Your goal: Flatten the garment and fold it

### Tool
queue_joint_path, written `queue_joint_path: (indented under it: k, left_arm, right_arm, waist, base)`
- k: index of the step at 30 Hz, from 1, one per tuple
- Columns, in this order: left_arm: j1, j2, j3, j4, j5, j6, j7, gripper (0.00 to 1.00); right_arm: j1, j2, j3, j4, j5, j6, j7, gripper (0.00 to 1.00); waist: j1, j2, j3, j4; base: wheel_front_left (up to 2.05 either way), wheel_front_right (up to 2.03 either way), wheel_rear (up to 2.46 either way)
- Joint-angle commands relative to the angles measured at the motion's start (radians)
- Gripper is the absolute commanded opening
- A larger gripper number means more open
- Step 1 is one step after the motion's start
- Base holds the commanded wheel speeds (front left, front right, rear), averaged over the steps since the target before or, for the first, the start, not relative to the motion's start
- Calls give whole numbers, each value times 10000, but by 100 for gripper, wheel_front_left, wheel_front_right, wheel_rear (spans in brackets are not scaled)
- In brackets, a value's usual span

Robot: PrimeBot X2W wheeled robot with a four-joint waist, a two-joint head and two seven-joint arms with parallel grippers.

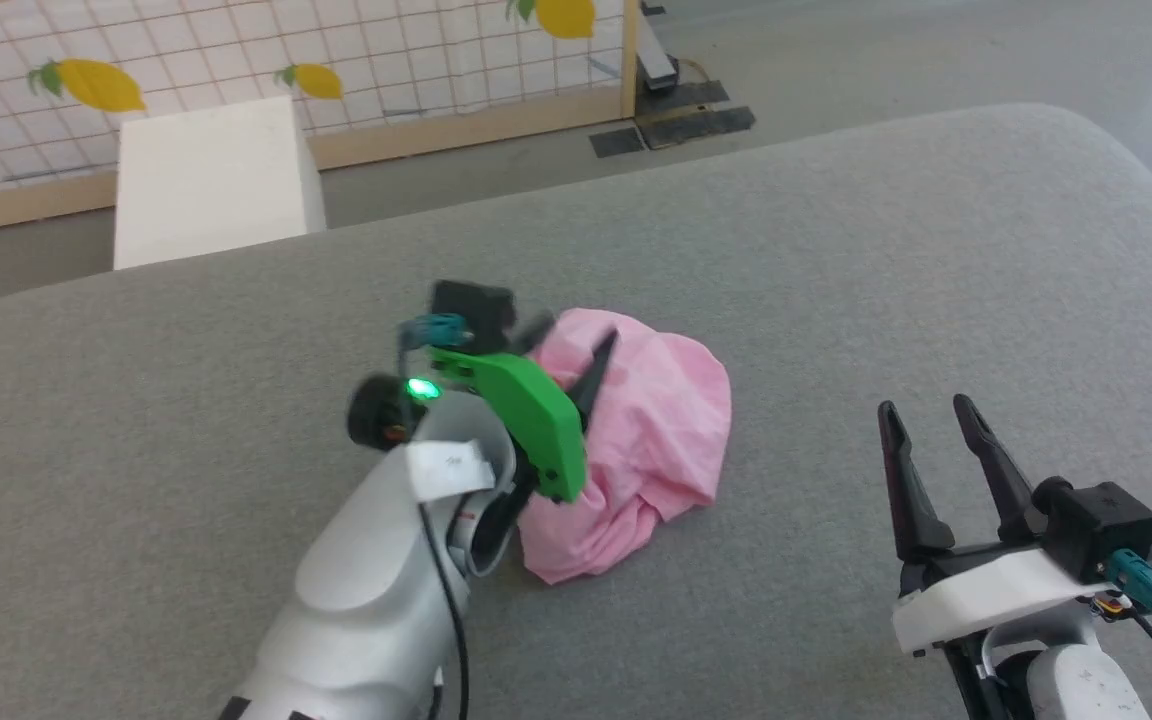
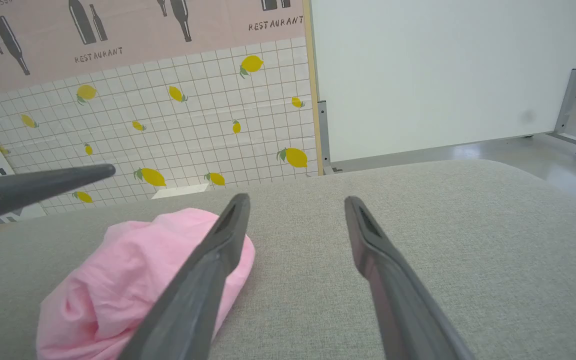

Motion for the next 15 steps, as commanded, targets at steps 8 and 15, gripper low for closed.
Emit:
queue_joint_path:
  k: [8,15]
  left_arm:
    - [996,835,1264,-1358,980,1060,-3760,100]
    - [2705,1254,2417,-3143,1960,1234,-3847,100]
  right_arm:
    - [253,3,-244,-276,-67,-15,159,100]
    - [311,3,-489,-538,-123,-15,215,100]
  waist:
    - [1,0,-483,997]
    - [1,0,-470,1693]
  base:
    - [0,0,0]
    - [0,0,0]
